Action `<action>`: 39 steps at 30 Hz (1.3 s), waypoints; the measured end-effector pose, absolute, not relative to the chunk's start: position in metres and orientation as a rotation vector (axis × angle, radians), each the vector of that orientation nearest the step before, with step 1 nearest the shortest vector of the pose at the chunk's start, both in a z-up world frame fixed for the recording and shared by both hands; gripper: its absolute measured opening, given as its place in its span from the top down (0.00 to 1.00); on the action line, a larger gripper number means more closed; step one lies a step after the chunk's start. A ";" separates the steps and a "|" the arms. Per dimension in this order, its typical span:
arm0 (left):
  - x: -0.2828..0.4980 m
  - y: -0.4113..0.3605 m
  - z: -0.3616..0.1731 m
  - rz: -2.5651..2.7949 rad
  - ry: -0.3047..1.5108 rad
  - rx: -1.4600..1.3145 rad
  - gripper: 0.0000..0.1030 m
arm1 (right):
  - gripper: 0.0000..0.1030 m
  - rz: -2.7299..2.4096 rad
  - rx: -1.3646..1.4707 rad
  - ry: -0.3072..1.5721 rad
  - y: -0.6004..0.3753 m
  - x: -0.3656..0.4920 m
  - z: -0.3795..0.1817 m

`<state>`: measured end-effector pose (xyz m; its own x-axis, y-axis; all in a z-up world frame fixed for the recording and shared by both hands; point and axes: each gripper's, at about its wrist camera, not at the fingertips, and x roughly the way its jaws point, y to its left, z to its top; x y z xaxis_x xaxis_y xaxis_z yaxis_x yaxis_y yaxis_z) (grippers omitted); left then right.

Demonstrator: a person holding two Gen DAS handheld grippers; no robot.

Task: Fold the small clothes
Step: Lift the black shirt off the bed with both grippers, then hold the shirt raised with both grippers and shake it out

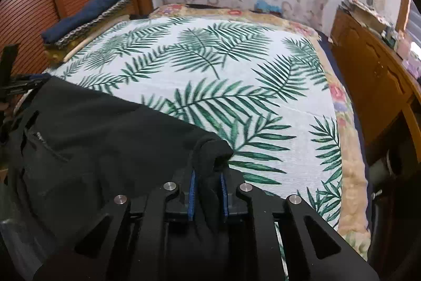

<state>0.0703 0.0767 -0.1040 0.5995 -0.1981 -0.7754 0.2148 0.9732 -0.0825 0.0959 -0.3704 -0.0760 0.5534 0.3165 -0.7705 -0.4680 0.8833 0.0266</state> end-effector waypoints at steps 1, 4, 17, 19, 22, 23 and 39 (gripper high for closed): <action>0.069 0.077 -0.103 -0.250 0.902 0.024 0.74 | 0.89 0.469 -0.183 0.857 -0.371 0.092 -0.073; 0.063 0.076 -0.102 -0.275 0.903 0.016 0.90 | 0.90 0.465 -0.135 0.788 -0.376 0.078 -0.058; -0.031 0.072 0.004 -0.294 0.555 -0.041 0.95 | 0.91 0.504 -0.048 0.562 -0.381 0.010 0.036; -0.038 0.074 0.021 -0.307 0.511 -0.053 0.95 | 0.91 0.494 -0.061 0.539 -0.382 0.002 0.049; -0.051 0.079 0.044 -0.325 0.452 -0.084 0.95 | 0.91 0.509 -0.054 0.489 -0.385 -0.011 0.072; -0.055 0.080 0.051 -0.329 0.434 -0.094 0.95 | 0.91 0.508 -0.052 0.477 -0.386 -0.015 0.078; -0.086 0.075 0.177 -0.338 0.154 -0.055 0.95 | 0.91 0.546 -0.056 0.152 -0.395 -0.068 0.234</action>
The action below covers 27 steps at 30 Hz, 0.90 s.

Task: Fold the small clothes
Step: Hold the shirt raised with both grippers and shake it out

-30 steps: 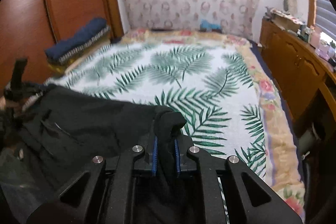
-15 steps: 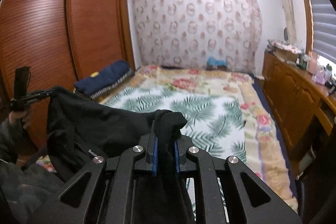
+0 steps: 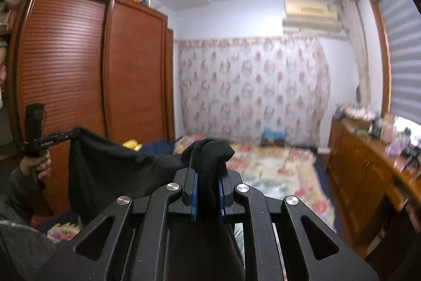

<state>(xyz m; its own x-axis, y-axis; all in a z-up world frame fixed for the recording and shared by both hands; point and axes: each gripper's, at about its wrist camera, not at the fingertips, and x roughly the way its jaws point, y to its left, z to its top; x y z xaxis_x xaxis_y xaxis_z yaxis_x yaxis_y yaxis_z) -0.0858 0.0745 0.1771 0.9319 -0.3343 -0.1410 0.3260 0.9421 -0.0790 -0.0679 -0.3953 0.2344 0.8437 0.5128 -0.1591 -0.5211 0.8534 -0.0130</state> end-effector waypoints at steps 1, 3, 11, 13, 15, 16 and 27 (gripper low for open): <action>-0.087 0.075 0.188 -0.334 0.129 -0.050 0.95 | 0.91 0.556 -0.059 0.117 -0.393 -0.071 0.249; -0.091 0.077 0.209 -0.333 0.083 -0.043 0.95 | 0.91 0.555 -0.081 0.067 -0.389 -0.075 0.271; -0.103 0.095 0.268 -0.300 -0.042 -0.026 0.95 | 0.91 0.540 -0.139 -0.066 -0.389 -0.095 0.345; -0.099 0.097 0.273 -0.293 -0.049 -0.019 0.95 | 0.91 0.521 -0.149 -0.077 -0.391 -0.095 0.354; -0.092 0.096 0.275 -0.289 -0.049 -0.015 0.95 | 0.91 0.506 -0.161 -0.076 -0.395 -0.088 0.360; -0.087 0.095 0.276 -0.288 -0.047 -0.011 0.95 | 0.91 0.492 -0.172 -0.070 -0.396 -0.084 0.362; 0.052 0.069 0.180 -0.243 0.189 0.032 0.95 | 0.91 0.452 -0.214 0.204 -0.411 0.037 0.279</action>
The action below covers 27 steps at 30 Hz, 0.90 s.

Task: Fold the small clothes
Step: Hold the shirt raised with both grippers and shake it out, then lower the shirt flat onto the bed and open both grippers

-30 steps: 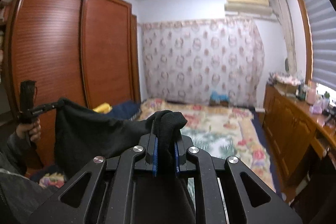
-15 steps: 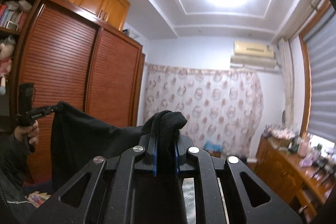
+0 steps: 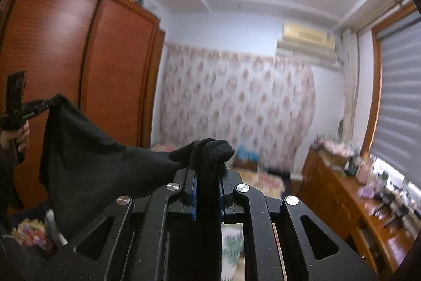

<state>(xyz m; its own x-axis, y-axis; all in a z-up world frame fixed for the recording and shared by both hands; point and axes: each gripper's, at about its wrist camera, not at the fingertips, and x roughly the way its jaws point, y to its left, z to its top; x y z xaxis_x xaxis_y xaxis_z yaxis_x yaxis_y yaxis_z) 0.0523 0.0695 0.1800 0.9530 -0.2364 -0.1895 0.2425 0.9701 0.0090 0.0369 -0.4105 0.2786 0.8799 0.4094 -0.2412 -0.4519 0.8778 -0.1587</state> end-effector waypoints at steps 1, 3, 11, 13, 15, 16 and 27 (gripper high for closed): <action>0.068 0.066 0.165 -0.244 0.219 0.031 0.95 | 0.91 0.453 -0.213 0.242 -0.412 0.056 0.260; 0.103 0.062 0.131 -0.237 0.277 0.037 0.95 | 0.91 0.447 -0.228 0.313 -0.413 0.091 0.220; 0.217 0.030 0.049 -0.220 0.484 0.061 0.95 | 0.91 0.401 -0.165 0.569 -0.429 0.227 0.087; 0.237 0.025 0.043 -0.218 0.514 0.061 0.95 | 0.91 0.399 -0.155 0.594 -0.433 0.248 0.072; 0.253 0.023 0.037 -0.216 0.547 0.062 0.95 | 0.91 0.402 -0.138 0.619 -0.436 0.267 0.059; 0.261 0.021 0.034 -0.215 0.566 0.065 0.95 | 0.91 0.404 -0.129 0.633 -0.436 0.276 0.054; 0.301 0.002 0.001 -0.257 0.717 0.070 0.91 | 0.87 0.394 -0.106 0.786 -0.427 0.331 0.013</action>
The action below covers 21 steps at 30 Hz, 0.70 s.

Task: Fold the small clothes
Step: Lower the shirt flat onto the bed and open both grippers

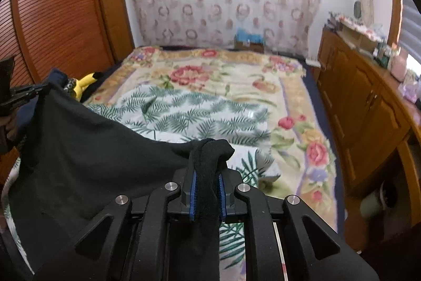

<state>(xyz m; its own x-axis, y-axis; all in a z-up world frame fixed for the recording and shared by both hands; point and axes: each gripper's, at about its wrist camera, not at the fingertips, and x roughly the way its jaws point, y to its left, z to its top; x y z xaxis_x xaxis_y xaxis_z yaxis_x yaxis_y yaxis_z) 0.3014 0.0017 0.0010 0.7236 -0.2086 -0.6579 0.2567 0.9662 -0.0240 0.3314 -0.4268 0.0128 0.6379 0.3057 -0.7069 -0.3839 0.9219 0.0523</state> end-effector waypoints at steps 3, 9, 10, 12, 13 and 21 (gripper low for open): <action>0.289 0.004 0.005 -0.260 0.711 0.056 0.76 | 0.76 0.358 -0.114 0.800 -0.424 0.334 0.005; 0.254 0.009 -0.001 -0.300 0.731 0.019 0.48 | 0.66 0.310 -0.107 0.817 -0.430 0.316 0.000; 0.245 0.010 -0.005 -0.302 0.741 0.014 0.48 | 0.64 0.315 -0.092 0.811 -0.431 0.304 0.002; 0.228 0.010 -0.017 -0.301 0.763 0.007 0.48 | 0.49 0.318 -0.078 0.804 -0.430 0.287 0.003; 0.220 0.010 -0.022 -0.295 0.772 0.006 0.48 | 0.44 0.321 -0.066 0.805 -0.430 0.273 0.002; 0.176 0.010 -0.069 -0.255 0.881 0.019 0.48 | 0.40 0.318 -0.029 0.872 -0.420 0.209 -0.019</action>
